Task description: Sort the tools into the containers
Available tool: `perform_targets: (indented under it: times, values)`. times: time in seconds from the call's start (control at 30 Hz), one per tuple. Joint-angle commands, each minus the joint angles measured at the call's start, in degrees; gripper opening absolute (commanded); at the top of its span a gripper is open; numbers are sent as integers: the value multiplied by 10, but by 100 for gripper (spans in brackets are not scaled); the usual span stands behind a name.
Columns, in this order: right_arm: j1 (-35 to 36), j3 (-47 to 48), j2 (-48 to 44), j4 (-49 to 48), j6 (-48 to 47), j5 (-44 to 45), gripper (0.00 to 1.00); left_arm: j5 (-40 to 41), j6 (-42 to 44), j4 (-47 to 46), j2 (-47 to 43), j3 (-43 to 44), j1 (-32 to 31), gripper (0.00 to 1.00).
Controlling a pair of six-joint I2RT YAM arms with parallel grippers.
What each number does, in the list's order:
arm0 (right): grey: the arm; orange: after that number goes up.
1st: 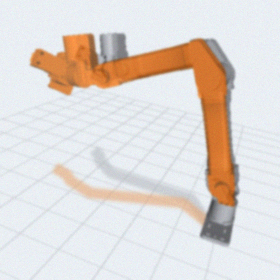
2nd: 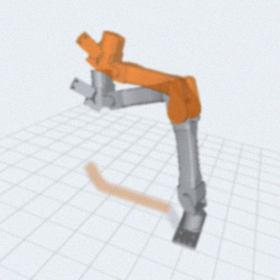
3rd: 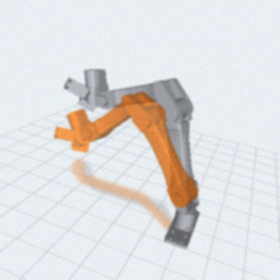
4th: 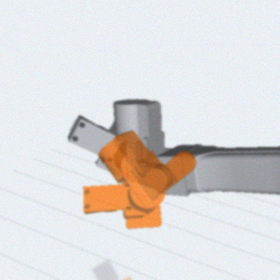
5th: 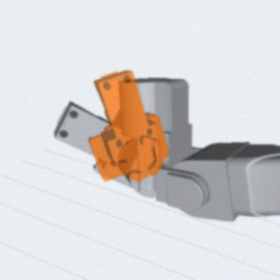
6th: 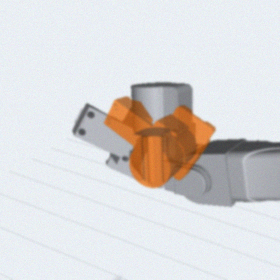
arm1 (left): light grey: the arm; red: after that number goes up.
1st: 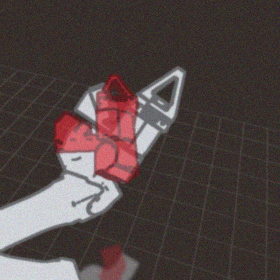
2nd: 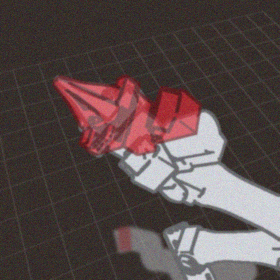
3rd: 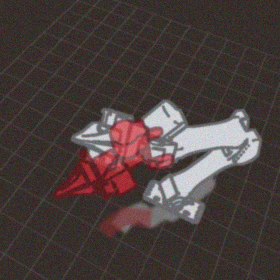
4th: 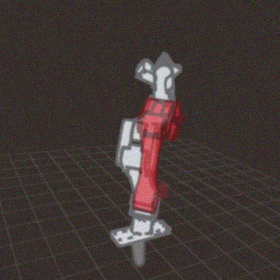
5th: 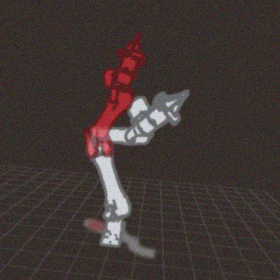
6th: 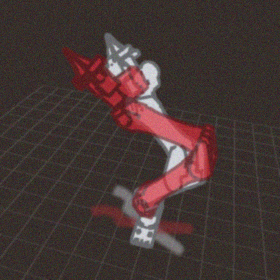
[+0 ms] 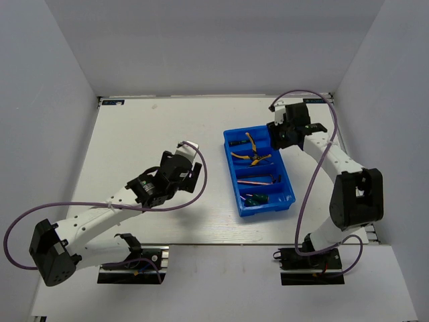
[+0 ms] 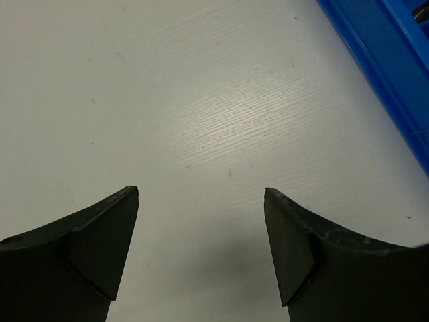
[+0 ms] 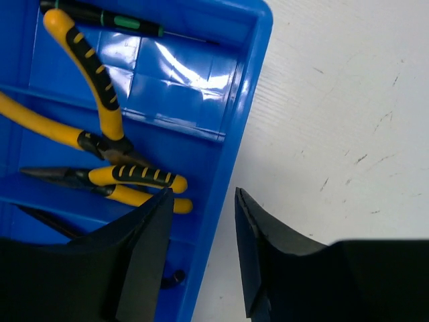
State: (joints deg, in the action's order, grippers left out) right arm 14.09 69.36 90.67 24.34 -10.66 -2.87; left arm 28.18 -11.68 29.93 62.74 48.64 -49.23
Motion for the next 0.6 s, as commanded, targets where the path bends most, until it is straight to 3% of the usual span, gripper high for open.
perform_targets:
  times: [0.0,0.4,0.53,0.57]
  values:
    - [-7,39,29,-2,19,5,48,13,-7,-11,-35,-2,5,85]
    - [-20,99,126,2,31,8,45,2,-2,-16,-40,-7,5,85]
    - [-20,112,147,4,36,10,37,2,-2,-16,-40,-7,5,85]
    - [-24,111,153,4,40,10,27,2,-2,-16,-40,-7,5,85]
